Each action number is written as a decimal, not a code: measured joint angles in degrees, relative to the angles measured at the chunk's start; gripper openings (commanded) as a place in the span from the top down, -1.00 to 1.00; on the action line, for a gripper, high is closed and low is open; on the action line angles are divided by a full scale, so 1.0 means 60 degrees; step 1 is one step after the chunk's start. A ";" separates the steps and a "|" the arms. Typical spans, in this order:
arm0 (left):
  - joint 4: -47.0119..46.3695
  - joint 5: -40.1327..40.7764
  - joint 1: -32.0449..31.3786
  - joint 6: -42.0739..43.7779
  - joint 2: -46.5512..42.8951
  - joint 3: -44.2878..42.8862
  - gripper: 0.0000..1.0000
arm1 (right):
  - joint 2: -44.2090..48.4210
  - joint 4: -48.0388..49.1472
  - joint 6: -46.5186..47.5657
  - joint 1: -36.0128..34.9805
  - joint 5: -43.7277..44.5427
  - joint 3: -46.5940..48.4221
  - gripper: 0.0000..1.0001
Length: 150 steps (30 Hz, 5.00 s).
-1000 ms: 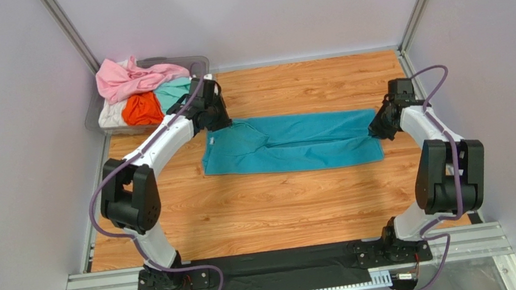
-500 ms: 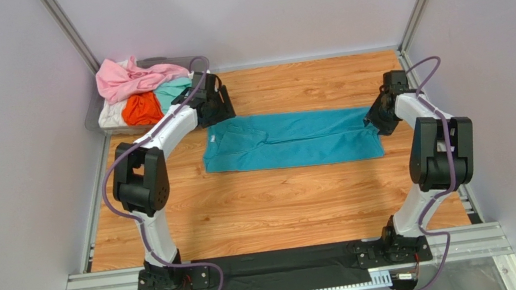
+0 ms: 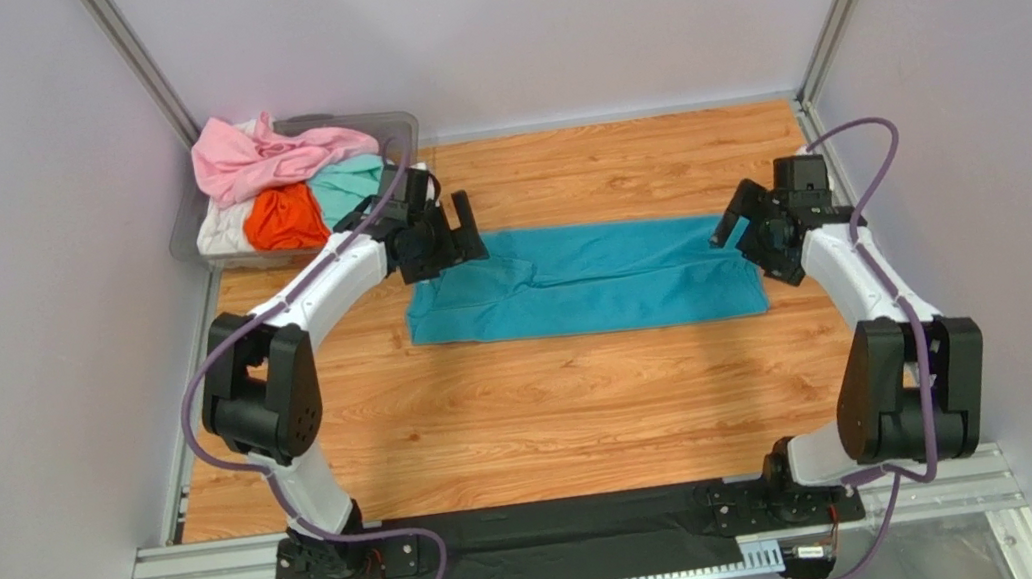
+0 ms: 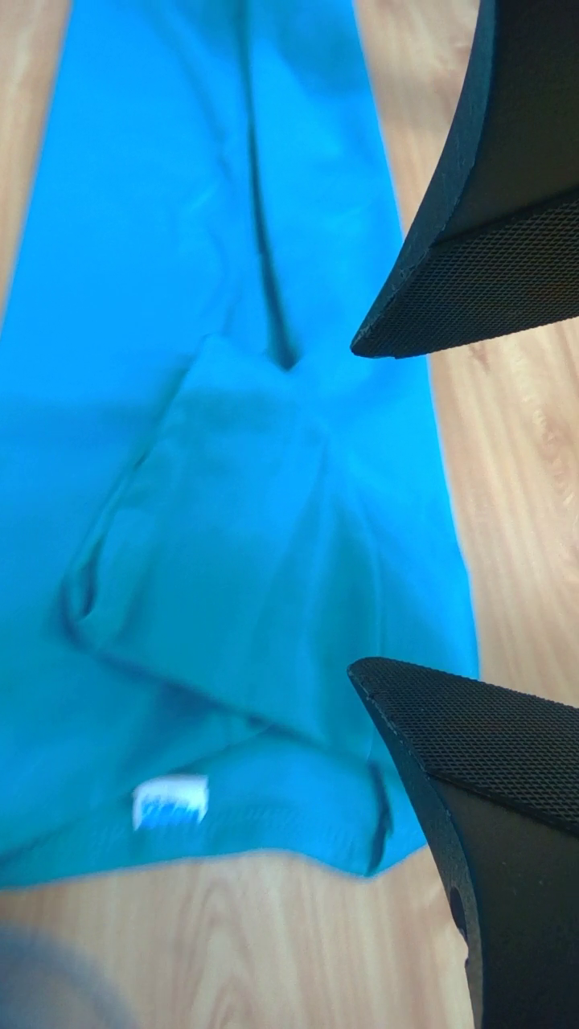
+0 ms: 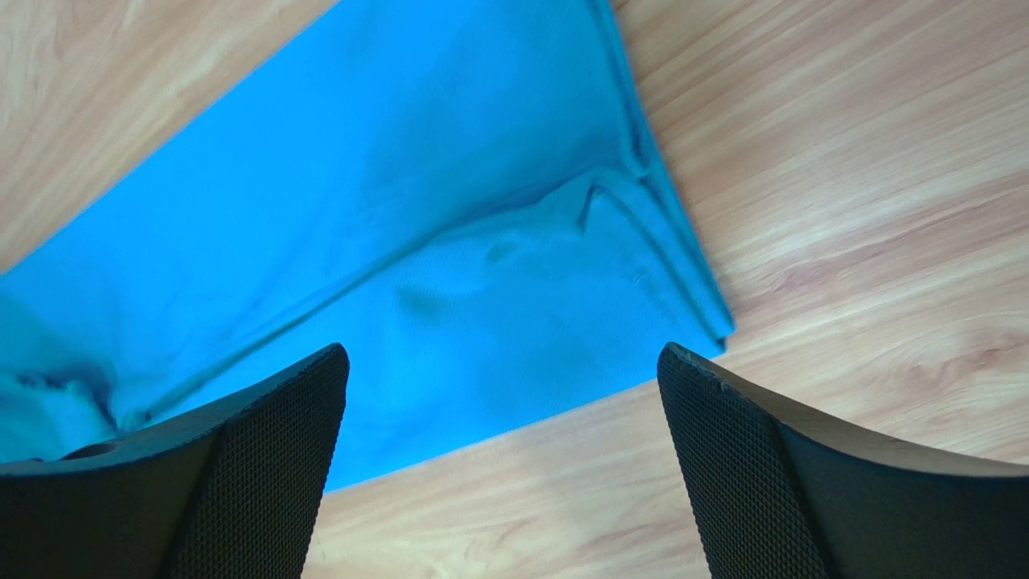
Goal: Fold and stack the t-shirts
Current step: Fold the tshirt
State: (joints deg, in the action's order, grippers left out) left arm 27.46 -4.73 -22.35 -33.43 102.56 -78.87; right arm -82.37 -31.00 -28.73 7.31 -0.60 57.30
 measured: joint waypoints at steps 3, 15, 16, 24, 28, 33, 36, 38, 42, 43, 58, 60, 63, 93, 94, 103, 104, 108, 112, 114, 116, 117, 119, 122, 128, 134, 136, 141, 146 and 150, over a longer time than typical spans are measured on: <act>-0.0073 -0.0273 -0.0295 -0.0160 -0.0259 0.0532 -0.99 | 0.0127 0.0087 0.0331 -0.0259 -0.0605 -0.0302 -1.00; -0.0182 -0.0769 -0.0514 -0.0437 0.0612 0.0546 -0.99 | -0.2747 0.0535 0.0892 -0.1206 -0.1042 0.1606 -1.00; -0.0138 -0.0765 -0.0510 -0.0426 0.0871 0.0324 -0.99 | -0.2987 0.0546 0.0925 -0.1191 -0.0954 0.1789 -1.00; 0.0557 -0.0914 -0.0495 -0.0364 0.2630 -0.1366 -1.00 | -0.4215 0.0772 0.1009 -0.1195 -0.0667 0.2280 -1.00; 0.1279 -0.0918 -0.0492 -0.0124 0.3490 -0.2823 -0.99 | -0.3920 0.1271 0.0852 -0.1184 -0.0831 0.1701 -1.00; 0.2076 -0.1282 -0.0444 0.0178 0.4532 -0.4521 -0.99 | -0.2328 0.2113 0.0437 -0.1523 -0.1249 -0.0426 -1.00; 0.2284 -0.1519 -0.0433 0.0222 0.4863 -0.5060 -0.99 | -0.1224 0.2226 0.0109 -0.2299 -0.1413 -0.1654 -1.00; 0.2397 -0.1690 -0.0433 0.0233 0.5038 -0.5344 -0.99 | -0.0433 0.2160 -0.0200 -0.3166 -0.1577 -0.2422 -1.00; 0.2488 -0.2095 -0.0448 0.0211 0.5373 -0.5843 -0.99 | 0.0725 0.1931 -0.0984 -0.5748 -0.2120 -0.3457 -1.00; 0.2499 -0.2186 -0.0455 0.0200 0.5439 -0.5945 -1.00 | 0.0823 0.1887 -0.1169 -0.6404 -0.2350 -0.3559 -1.00; 0.2157 -0.3031 -0.1082 -0.0699 0.6703 -0.7785 -0.99 | 0.1519 -0.1184 -0.1177 -1.0444 -0.2812 -0.2375 -1.00; 0.1909 -0.3169 -0.1093 -0.0965 0.6801 -0.7850 -0.99 | 0.2065 -0.1585 -0.1169 -1.0320 -0.2430 -0.2233 -1.00; 0.1231 -0.3450 -0.1096 -0.1603 0.7016 -0.7967 -1.00 | 0.2798 -0.1883 -0.1213 -0.9730 -0.1916 -0.2127 -1.00; -0.0474 -0.3027 -0.1319 -0.0597 -0.2849 -0.1260 -0.99 | 0.1767 -0.2116 -0.1162 -0.7420 0.0739 -0.0291 -1.00; -0.0514 -0.2830 -0.1326 -0.0550 -0.3694 -0.0229 -0.99 | 0.1519 -0.2065 -0.1133 -0.7395 0.0816 -0.0164 -1.00; 0.0962 -0.1359 -0.1344 -0.0419 -0.7715 0.5322 -0.99 | -0.1209 -0.1581 -0.0933 -0.7246 0.1126 0.0772 -1.00; 0.1115 -0.1093 -0.1344 -0.0448 -0.8167 0.5592 -0.99 | -0.1457 -0.1523 -0.0911 -0.7249 0.1129 0.0860 -1.00; 0.1381 0.0390 -0.1362 -0.0645 -0.9941 0.6222 -0.99 | -0.2503 -0.1355 -0.0772 -0.7246 0.1213 0.1341 -1.00; 0.1370 0.1705 -0.1362 -0.0798 -1.0440 0.6353 -0.99 | -0.3421 -0.1231 -0.0659 -0.7195 0.1275 0.1854 -1.00; 0.1351 0.2029 -0.1362 -0.0805 -1.0408 0.6353 -0.99 | -0.3789 -0.1169 -0.0652 -0.7082 0.1246 0.2033 -1.00; 0.1311 0.2153 -0.1362 -0.0798 -1.0280 0.6353 -0.99 | -0.4073 -0.1158 -0.0637 -0.6903 0.1224 0.2193 -1.00; 0.1311 0.2211 -0.1362 -0.0801 -1.0229 0.6353 -1.00 | -0.4109 -0.1071 -0.0627 -0.6805 0.1195 0.2248 -1.00; 0.1319 0.2361 -0.1362 -0.0809 -1.0163 0.6353 -0.99 | -0.4317 -0.1038 -0.0594 -0.6561 0.1144 0.2492 -1.00; 0.1326 0.2626 -0.1362 -0.0809 -1.0080 0.6353 -1.00 | -0.4666 -0.0973 -0.0484 -0.6266 0.1133 0.2973 -1.00; 0.1322 0.2838 -0.1362 -0.0790 -0.9814 0.6353 -0.99 | -0.5526 -0.0933 -0.0415 -0.5945 0.1202 0.4171 -1.00; 0.1129 0.2069 -0.1362 -0.0765 -0.9235 0.6353 -0.99 | -0.5971 -0.0911 -0.0452 -0.5916 0.1137 0.4896 -1.00; 0.0954 0.1508 -0.1362 -0.0703 -0.8976 0.6353 -0.99 | -0.5938 -0.0925 -0.0455 -0.5916 0.1064 0.4889 -1.00; -0.0091 -0.0175 -0.1490 -0.0637 -0.8422 0.6572 -0.99 | -0.4958 -0.0962 -0.0430 -0.5916 0.0896 0.4186 -1.00; -0.0892 -0.0965 -0.2353 -0.0776 -0.7978 0.7063 -0.99 | -0.2080 -0.0965 -0.0368 -0.5916 0.0849 0.2685 -1.00; -0.1464 -0.1381 -0.3224 -0.0958 -0.7267 0.7144 -0.99 | 0.0321 -0.0863 -0.0433 -0.5880 0.0809 0.1031 -1.00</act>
State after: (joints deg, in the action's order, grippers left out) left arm 18.68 -13.02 -41.69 -39.18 58.96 -36.01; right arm -80.44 -36.18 -31.33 -27.97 4.25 63.48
